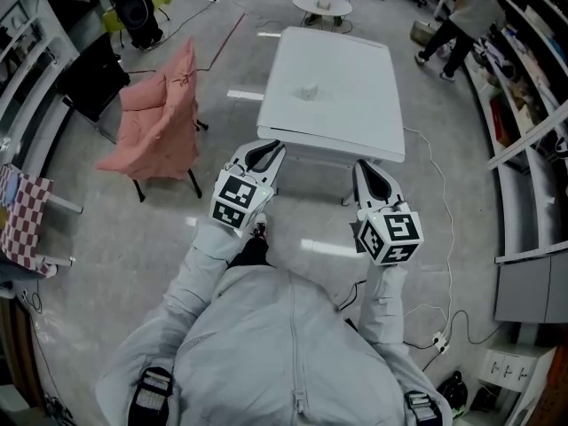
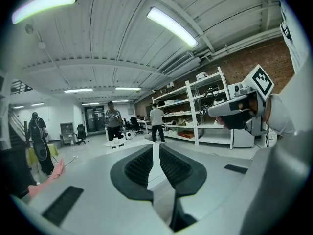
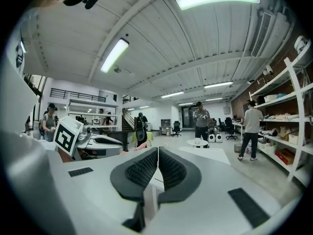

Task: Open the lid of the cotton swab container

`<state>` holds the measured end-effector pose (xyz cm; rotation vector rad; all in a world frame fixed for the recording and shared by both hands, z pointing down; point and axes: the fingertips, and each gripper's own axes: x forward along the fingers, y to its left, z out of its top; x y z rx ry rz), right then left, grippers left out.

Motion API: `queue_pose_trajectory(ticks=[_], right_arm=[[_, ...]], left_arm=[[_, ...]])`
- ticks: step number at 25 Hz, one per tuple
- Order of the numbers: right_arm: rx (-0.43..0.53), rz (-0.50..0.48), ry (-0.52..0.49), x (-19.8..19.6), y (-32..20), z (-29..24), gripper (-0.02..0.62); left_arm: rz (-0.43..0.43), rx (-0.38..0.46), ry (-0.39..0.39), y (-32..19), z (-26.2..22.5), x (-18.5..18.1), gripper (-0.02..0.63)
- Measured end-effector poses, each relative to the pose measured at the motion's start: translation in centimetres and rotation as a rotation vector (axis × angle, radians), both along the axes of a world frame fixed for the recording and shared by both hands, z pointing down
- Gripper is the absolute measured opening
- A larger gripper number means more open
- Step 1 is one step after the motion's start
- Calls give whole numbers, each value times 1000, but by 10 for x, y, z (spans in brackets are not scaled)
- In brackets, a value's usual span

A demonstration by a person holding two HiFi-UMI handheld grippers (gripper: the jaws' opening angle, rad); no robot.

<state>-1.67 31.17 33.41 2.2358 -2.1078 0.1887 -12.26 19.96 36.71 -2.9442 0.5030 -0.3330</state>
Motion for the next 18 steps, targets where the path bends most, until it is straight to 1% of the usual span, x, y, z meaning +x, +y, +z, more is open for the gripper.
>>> queue_pose_trajectory(ticks=[3,6,8,18], right_arm=[[-1,4,1,11,-20,5,35],[8,17,-23,29,-48,9,35],[13,21,-38,39,-71,11,35],[-11,57,-30,99,-198,2,35]], left_arm=[[2,-10,-1,-21,6,11,54],[10,-7,1,-51,10,28,54],[12,-7,4,-76,12,37,54],[41,-39,9,-207,9,102,54]])
